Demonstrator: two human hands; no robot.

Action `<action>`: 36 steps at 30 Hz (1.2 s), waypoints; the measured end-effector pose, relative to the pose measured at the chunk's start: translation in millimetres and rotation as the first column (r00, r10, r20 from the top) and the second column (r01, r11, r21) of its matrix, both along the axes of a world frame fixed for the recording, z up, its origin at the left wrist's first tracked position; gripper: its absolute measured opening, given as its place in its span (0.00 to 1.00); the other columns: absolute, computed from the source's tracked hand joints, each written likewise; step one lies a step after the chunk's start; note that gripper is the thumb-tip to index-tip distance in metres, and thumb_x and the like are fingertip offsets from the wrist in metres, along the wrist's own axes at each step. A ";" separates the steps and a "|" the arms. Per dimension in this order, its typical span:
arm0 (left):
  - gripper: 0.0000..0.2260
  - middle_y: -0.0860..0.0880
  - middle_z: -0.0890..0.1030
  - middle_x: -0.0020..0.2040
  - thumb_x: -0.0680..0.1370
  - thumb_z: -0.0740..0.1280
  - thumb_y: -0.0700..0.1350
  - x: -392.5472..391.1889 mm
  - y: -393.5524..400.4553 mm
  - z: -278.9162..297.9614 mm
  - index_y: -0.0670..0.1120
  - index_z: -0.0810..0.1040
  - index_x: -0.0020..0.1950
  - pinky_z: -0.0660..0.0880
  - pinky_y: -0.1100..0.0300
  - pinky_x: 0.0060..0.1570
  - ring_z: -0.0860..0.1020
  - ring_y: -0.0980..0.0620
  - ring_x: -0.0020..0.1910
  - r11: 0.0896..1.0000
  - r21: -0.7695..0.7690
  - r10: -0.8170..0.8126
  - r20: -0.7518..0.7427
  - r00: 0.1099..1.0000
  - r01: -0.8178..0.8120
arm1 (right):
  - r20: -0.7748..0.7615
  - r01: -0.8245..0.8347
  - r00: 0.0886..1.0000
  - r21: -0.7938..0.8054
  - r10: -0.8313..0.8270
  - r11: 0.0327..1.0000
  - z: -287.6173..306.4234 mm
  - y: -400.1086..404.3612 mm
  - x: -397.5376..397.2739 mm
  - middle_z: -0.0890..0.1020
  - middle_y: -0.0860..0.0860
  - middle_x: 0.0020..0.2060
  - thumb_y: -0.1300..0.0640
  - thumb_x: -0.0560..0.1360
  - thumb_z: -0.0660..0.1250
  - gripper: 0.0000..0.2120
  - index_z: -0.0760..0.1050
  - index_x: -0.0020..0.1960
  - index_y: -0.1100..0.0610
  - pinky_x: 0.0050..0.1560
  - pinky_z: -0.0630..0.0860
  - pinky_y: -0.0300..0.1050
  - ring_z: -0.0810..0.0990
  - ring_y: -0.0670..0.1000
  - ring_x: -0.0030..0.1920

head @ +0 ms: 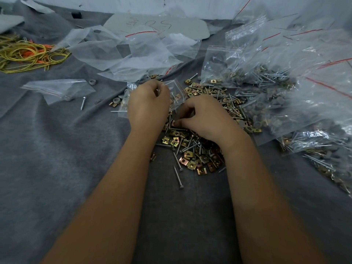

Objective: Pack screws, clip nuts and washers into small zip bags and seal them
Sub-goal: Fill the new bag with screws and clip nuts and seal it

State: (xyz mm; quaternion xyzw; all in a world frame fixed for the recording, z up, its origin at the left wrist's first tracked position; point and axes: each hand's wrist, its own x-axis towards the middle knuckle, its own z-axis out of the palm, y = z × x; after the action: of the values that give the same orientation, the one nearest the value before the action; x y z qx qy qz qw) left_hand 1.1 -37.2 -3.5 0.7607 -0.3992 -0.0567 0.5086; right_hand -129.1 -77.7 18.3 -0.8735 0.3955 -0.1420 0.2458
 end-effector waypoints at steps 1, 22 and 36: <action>0.10 0.52 0.72 0.27 0.79 0.61 0.49 -0.3 0.3 0.3 0.50 0.81 0.44 0.63 0.60 0.29 0.69 0.61 0.25 1.000 -0.001 -0.003 -0.004 1.000 0.003 | 0.019 0.010 1.000 0.007 -0.010 1.000 -0.2 -1.1 -1.4 0.83 0.45 0.39 0.52 0.71 0.75 0.02 0.82 0.41 0.49 0.50 0.77 0.50 0.79 0.48 0.45; 0.11 0.46 0.71 0.27 0.74 0.65 0.46 4.1 11.4 15.6 0.50 0.83 0.34 0.66 0.64 0.27 0.70 0.50 0.28 0.898 -0.326 -0.416 -0.416 0.809 0.295 | 0.544 -0.020 0.839 0.055 -0.013 0.998 4.3 -2.6 -9.5 0.77 0.40 0.59 0.76 0.68 0.60 0.34 0.71 0.61 0.42 0.47 0.69 0.24 0.73 0.36 0.59; 0.06 0.45 0.86 0.45 0.77 0.69 0.46 5.8 6.7 13.8 0.46 0.85 0.47 0.76 0.52 0.50 0.81 0.48 0.44 0.850 -0.385 -0.522 -0.522 0.675 0.360 | 0.793 0.109 0.482 0.367 -0.372 0.924 -3.1 -7.3 -2.4 0.84 0.48 0.34 0.59 0.76 0.70 0.06 0.82 0.41 0.52 0.45 0.80 0.45 0.83 0.48 0.38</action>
State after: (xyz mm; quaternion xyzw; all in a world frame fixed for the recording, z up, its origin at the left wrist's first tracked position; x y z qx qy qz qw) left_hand 6.9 -30.5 10.3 0.5102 -0.3903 -0.3695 0.6714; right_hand -131.5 -85.0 15.2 -0.5845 0.3586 -0.5293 0.4997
